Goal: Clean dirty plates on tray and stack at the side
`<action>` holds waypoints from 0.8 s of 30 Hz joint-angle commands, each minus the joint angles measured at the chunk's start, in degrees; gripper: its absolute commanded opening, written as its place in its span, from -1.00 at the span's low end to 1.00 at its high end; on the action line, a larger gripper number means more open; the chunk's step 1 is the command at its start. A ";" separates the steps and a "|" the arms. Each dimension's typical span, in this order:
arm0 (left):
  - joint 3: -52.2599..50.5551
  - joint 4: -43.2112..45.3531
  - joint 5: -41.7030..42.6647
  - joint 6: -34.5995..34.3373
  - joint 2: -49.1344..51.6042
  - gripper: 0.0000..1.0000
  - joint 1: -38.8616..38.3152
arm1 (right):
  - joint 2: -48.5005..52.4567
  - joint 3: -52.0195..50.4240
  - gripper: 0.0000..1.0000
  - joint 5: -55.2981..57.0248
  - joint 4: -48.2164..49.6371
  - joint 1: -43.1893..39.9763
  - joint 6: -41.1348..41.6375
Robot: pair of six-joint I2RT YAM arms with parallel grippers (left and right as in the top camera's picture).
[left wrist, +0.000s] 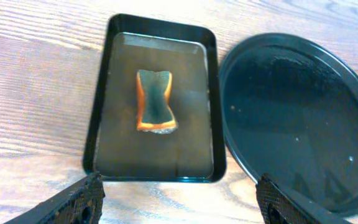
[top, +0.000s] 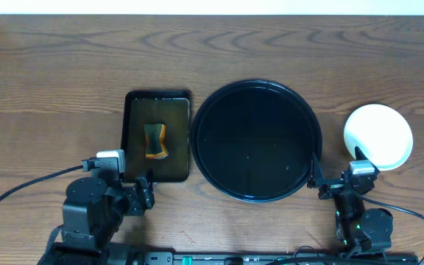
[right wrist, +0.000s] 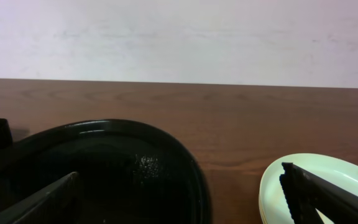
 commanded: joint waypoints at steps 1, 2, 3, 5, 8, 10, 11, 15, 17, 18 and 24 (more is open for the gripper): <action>-3.23 0.76 -0.72 1.46 -3.93 0.58 3.80 | -0.37 -0.13 0.99 0.55 -0.24 0.57 -0.44; -5.27 1.95 -0.72 1.44 -5.88 0.59 5.11 | -0.37 -0.13 0.99 0.55 -0.24 0.57 -0.44; -8.04 3.91 -0.72 1.44 -8.33 0.58 6.34 | -0.37 -0.13 0.98 0.55 -0.24 0.57 -0.44; -13.68 8.74 -0.72 1.44 -13.14 0.59 7.61 | -0.37 -0.13 0.99 0.55 -0.24 0.55 -0.44; -19.43 14.32 -0.70 1.44 -17.88 0.58 8.02 | -0.37 -0.13 0.99 0.52 -0.24 0.55 -0.44; -23.23 19.08 -0.70 1.42 -20.63 0.58 8.02 | -0.37 -0.13 0.99 0.55 -0.24 0.57 -0.44; -25.59 22.77 -0.70 1.42 -22.23 0.58 8.02 | -0.37 -0.13 0.99 0.55 -0.24 0.57 -0.44; -31.78 34.67 -0.70 1.46 -25.51 0.59 8.02 | -0.37 -0.13 0.98 0.55 -0.24 0.55 -0.44; -34.05 40.24 -0.70 2.38 -25.90 0.59 8.02 | -0.37 -0.13 0.99 0.55 -0.24 0.55 -0.44; -35.76 44.85 -0.70 3.54 -25.90 0.59 8.02 | -0.37 -0.13 0.99 0.52 -0.24 0.57 -0.44; -41.07 57.18 0.55 9.29 -25.90 0.58 8.02 | -0.37 -0.13 0.98 0.55 -0.24 0.57 -0.44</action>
